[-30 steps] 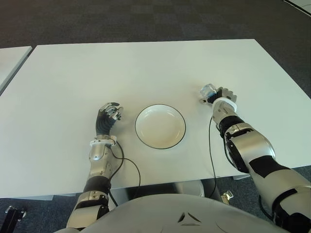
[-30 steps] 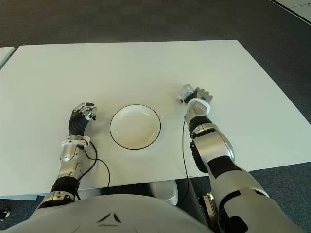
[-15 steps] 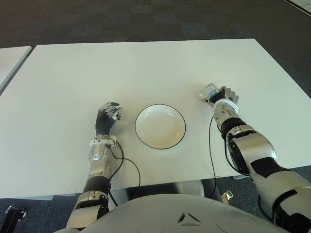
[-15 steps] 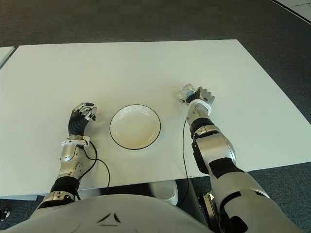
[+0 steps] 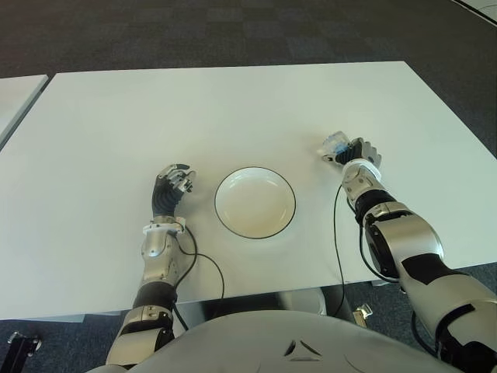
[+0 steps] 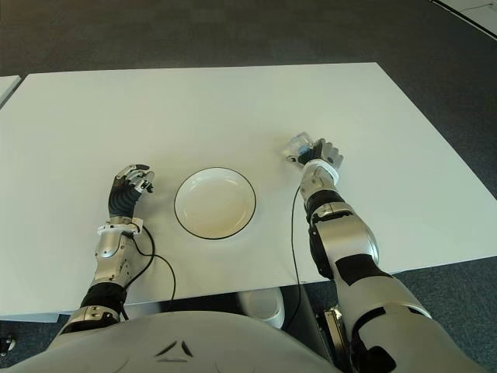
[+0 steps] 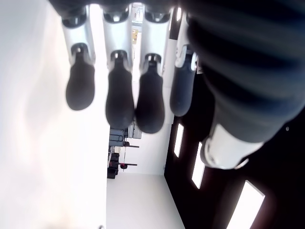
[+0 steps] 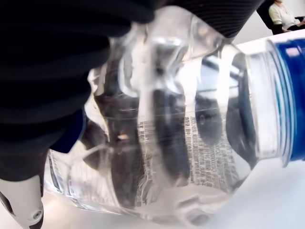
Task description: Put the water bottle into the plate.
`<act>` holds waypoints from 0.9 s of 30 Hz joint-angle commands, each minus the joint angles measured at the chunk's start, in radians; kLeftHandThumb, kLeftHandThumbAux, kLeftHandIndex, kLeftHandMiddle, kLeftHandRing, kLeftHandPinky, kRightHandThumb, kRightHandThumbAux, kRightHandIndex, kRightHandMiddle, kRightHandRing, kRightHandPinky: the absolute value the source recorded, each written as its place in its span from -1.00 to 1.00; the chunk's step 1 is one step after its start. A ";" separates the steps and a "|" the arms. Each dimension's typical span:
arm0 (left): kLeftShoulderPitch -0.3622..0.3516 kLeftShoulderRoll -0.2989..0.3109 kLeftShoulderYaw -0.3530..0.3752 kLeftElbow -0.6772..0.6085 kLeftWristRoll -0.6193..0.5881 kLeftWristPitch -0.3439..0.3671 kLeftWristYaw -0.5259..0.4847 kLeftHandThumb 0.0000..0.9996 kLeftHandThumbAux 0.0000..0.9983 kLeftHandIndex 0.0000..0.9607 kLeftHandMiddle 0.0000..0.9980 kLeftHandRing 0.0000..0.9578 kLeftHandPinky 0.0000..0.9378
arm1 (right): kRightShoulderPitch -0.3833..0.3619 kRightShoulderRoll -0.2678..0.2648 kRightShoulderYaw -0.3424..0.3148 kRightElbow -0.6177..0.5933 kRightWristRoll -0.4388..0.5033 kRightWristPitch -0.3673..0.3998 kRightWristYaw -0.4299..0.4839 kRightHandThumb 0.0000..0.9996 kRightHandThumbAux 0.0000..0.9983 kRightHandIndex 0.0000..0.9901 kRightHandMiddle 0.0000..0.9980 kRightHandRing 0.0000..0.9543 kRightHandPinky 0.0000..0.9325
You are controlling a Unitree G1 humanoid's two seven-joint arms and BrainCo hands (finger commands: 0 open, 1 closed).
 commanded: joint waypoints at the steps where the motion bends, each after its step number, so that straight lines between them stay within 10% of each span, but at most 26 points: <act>1: 0.003 -0.002 0.004 0.005 0.004 0.009 0.010 0.41 0.43 -0.10 0.35 0.40 0.40 | 0.072 0.038 -0.032 0.035 0.062 -0.003 0.045 0.48 0.41 -0.11 0.65 0.69 0.71; 27: 0.013 -0.012 0.004 -0.005 0.000 0.008 0.012 0.42 0.43 -0.09 0.40 0.44 0.45 | 0.035 0.034 -0.173 -0.063 0.230 -0.327 -0.083 0.48 0.42 -0.11 0.73 0.81 0.87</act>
